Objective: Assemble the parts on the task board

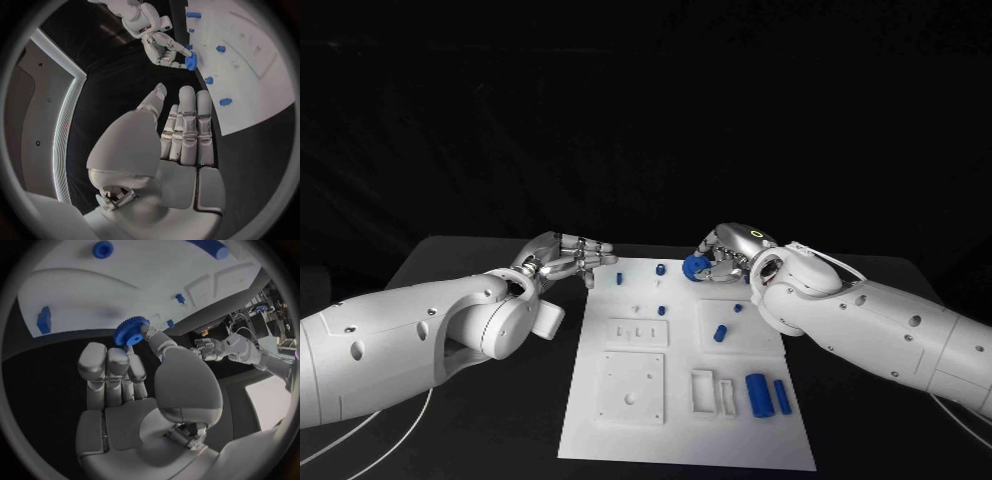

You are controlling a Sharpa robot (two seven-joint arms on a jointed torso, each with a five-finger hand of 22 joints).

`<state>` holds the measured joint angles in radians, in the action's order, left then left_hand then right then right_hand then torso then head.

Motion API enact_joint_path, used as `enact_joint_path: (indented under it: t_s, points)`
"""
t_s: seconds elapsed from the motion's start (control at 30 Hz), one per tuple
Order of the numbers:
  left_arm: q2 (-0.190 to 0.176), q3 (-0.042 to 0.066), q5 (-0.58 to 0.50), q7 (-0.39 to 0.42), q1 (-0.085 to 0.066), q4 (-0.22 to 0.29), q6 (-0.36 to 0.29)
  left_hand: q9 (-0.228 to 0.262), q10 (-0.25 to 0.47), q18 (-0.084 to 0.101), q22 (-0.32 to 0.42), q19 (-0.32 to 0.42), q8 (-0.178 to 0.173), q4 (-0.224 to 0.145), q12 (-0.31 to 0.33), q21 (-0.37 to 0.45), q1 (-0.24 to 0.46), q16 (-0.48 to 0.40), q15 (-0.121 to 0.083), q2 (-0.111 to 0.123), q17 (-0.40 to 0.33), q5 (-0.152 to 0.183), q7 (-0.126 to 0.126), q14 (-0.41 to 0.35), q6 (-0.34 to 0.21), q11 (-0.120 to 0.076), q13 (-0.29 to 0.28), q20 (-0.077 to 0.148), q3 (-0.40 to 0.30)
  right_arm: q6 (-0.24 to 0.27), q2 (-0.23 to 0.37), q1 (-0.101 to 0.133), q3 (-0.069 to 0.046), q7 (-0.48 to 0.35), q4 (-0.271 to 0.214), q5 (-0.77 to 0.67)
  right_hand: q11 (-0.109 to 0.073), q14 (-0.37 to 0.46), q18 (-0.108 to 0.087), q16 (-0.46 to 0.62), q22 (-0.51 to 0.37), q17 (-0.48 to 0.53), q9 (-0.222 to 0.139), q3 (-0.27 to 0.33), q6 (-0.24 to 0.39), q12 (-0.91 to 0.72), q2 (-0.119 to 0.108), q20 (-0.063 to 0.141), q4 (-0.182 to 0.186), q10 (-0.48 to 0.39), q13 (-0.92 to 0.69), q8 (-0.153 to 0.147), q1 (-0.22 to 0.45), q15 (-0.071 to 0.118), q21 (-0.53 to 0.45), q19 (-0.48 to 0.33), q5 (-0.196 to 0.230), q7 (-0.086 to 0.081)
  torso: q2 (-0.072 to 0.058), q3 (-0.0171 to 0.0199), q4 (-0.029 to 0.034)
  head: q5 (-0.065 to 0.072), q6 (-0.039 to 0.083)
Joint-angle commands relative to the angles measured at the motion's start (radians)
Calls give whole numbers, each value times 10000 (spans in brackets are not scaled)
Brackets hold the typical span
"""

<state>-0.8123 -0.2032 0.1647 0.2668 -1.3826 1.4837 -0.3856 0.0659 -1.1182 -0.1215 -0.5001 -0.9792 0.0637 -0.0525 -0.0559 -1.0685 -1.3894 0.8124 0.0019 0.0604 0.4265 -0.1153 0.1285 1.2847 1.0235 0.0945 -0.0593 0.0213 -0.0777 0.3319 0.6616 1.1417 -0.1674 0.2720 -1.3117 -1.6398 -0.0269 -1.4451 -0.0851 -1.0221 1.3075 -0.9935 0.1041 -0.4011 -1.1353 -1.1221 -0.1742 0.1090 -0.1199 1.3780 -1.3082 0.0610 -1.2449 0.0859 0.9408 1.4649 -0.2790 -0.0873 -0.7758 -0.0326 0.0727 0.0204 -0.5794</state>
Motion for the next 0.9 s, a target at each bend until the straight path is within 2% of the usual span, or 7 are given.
enact_joint_path:
  t_s: [0.03,0.2,0.3,0.63,0.73,0.83,0.9]
  points:
    - [-1,5,-13,51,-5,18,139,-10,28,-78,35,38,-13,58,-30,-71,-24,34,-15,-35,-2,-82,11,20,-34,26,-5,-51,-22,458,-60,2,-11,73,-144,-679,-29,-14,127,30,1137,-13,-13,-94,-533,-7,-20,69,48,29,-168,21,44,83,65,590,11,215,-9,5,17,-10,16]
    - [-1,3,-13,54,-5,21,142,-11,20,-77,38,41,-12,53,-31,-73,-33,34,-18,-37,-2,-120,7,19,-41,24,-5,-50,-30,473,-307,-4,1,52,-188,-862,-29,-14,127,30,1137,-13,-13,-94,-533,-7,-20,69,48,29,-168,21,44,83,65,590,11,215,-22,2,10,-10,25]
    - [14,1,-13,53,-5,20,149,-9,9,-75,46,47,-10,58,-30,-86,-18,37,-17,-28,-1,-102,8,18,-34,23,-5,-49,-35,467,-576,-17,59,32,-91,-966,-30,-11,128,38,1137,-11,-20,-103,-544,-7,-8,67,72,23,-172,22,40,85,57,589,24,217,-22,7,22,-15,26]
    - [58,-25,-13,35,-6,-23,156,-10,9,-73,58,55,-11,56,-29,-99,-26,36,-18,-17,-1,-89,7,14,-36,22,-4,-48,-36,363,-1156,-53,314,-41,370,-1080,-24,-9,127,58,1131,4,-32,-85,-517,10,-12,65,97,13,-165,18,53,82,37,585,28,211,-61,-4,133,39,59]
    - [61,-28,-13,35,-6,-29,156,-10,9,-73,58,55,-11,56,-29,-99,-26,36,-18,-17,-1,-89,7,14,-36,22,-4,-48,-36,316,-1270,-77,349,-73,475,-1084,-21,-8,126,66,1131,8,-40,-67,-503,6,-6,66,117,14,-168,19,59,84,37,586,27,208,-71,1,133,29,67]
    - [76,-30,-13,36,-6,-33,162,-10,9,-73,58,55,-11,56,-29,-99,-26,36,-18,-17,-1,-89,7,14,-36,22,-4,-48,-36,260,-1382,-118,376,-108,559,-1087,-20,-8,124,70,1128,9,-48,-37,-485,9,-7,68,133,11,-168,19,64,86,23,585,19,204,-73,4,141,3,-2]
    - [84,-31,-13,37,-6,-34,166,-10,9,-73,58,55,-11,56,-29,-99,-26,36,-18,-17,-1,-89,7,14,-36,22,-4,-48,-36,214,-1442,-144,390,-128,592,-1087,-20,-8,124,70,1128,9,-48,-37,-485,9,-7,68,133,11,-168,19,64,86,23,585,19,204,-71,1,148,-17,16]
